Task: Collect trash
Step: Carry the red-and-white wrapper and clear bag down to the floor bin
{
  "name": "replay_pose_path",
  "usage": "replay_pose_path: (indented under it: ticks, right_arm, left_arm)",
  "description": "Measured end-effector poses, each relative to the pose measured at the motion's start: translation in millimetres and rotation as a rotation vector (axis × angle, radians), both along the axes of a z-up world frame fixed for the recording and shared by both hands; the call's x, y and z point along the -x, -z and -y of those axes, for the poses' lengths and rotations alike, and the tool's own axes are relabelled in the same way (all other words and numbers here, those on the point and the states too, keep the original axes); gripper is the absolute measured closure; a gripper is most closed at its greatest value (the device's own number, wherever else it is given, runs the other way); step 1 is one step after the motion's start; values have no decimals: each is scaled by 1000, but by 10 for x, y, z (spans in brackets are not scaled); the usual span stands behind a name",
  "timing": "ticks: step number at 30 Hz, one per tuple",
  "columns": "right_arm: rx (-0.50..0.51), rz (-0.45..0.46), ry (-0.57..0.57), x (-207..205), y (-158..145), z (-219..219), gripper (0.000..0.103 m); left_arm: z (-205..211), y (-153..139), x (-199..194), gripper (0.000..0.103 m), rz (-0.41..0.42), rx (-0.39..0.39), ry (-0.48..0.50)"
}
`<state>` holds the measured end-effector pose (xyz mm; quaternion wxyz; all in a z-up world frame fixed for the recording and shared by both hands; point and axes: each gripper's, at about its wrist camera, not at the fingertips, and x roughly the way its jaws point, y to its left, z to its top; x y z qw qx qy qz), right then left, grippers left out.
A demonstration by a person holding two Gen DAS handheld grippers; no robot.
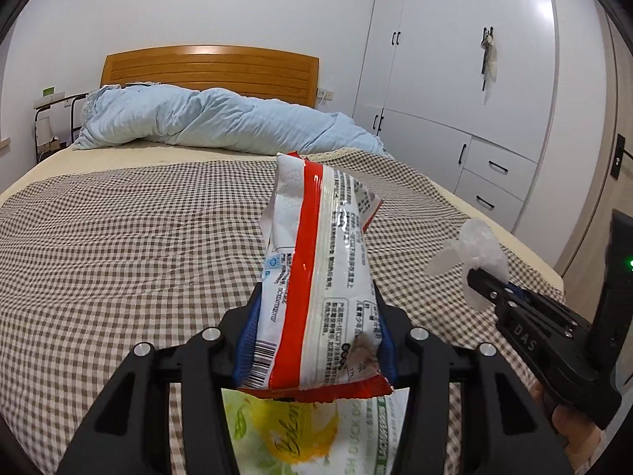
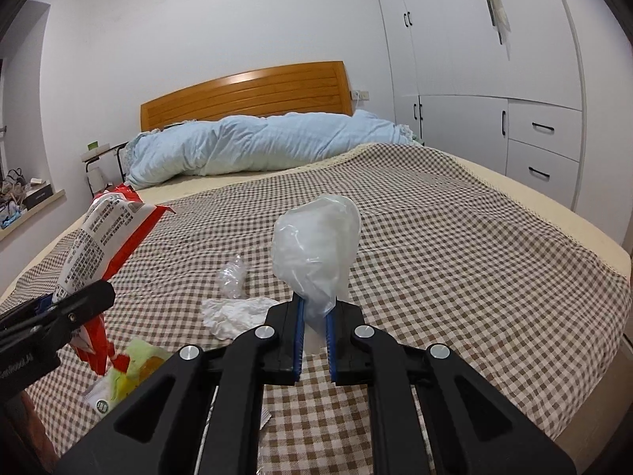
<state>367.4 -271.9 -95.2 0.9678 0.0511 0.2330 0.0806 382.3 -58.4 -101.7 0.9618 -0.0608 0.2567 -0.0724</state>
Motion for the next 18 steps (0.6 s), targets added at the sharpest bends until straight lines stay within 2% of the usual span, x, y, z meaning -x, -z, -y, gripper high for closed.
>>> replay_pose_path:
  ticks: [9, 18]
  right_arm:
    - [24, 29, -6, 201, -62, -1, 94]
    - [5, 77, 7, 529, -143, 58, 94]
  left_arm:
    - [51, -26, 268, 56, 14, 15, 27]
    - [-10, 12, 745, 56, 33, 30, 24]
